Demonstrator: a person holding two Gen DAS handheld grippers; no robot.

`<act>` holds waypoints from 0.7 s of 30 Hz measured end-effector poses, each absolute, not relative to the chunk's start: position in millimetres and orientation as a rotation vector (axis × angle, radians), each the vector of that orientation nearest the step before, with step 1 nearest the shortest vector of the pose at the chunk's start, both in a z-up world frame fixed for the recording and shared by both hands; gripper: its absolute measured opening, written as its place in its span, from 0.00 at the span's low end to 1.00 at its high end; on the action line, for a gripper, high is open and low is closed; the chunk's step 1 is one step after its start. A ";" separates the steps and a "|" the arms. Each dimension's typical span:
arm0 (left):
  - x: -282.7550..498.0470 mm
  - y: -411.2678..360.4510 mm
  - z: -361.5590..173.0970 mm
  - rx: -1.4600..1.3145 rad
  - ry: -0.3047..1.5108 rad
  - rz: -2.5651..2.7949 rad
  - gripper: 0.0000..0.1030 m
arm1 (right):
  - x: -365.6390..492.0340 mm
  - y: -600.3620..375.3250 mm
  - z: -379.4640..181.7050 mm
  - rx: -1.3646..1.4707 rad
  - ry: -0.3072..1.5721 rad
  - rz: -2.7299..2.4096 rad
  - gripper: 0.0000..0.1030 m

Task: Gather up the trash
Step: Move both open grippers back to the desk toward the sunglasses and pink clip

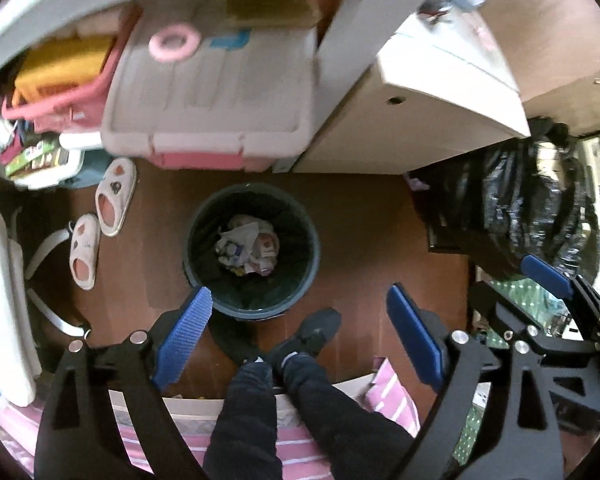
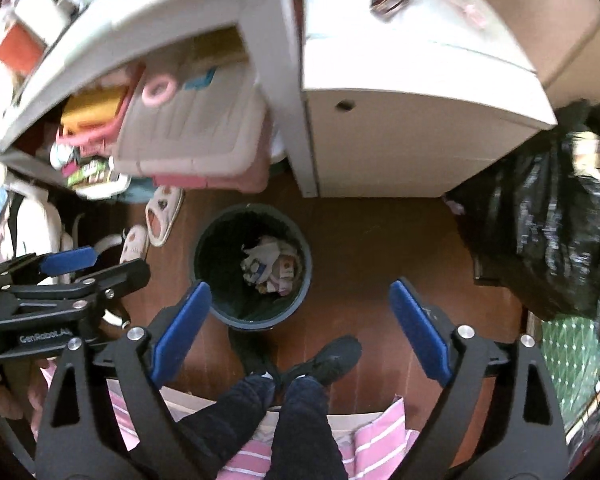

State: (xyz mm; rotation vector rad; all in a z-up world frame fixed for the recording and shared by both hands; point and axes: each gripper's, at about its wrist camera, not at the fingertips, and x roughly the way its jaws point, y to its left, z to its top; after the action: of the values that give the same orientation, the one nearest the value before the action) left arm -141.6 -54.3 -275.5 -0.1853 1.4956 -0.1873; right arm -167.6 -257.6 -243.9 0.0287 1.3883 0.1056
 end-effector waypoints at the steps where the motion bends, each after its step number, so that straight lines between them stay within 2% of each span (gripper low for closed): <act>1: -138.8 -58.2 -264.0 -0.181 1.485 -0.199 0.84 | -167.3 -262.8 -233.4 0.036 1.377 0.091 0.88; 13: -88.2 -118.0 -132.5 -0.121 1.325 -0.392 0.86 | -153.8 -320.0 -98.4 0.080 1.217 -0.091 0.89; 21: -70.2 -148.5 -86.3 -0.059 1.250 -0.472 0.86 | -147.0 -335.5 -56.5 0.115 1.109 -0.144 0.91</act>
State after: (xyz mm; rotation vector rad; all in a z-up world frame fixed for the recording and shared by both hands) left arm -70.2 -148.5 -86.3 -0.0590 1.2498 -0.4721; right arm -147.0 -335.5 -56.5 0.1146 1.1094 -0.1439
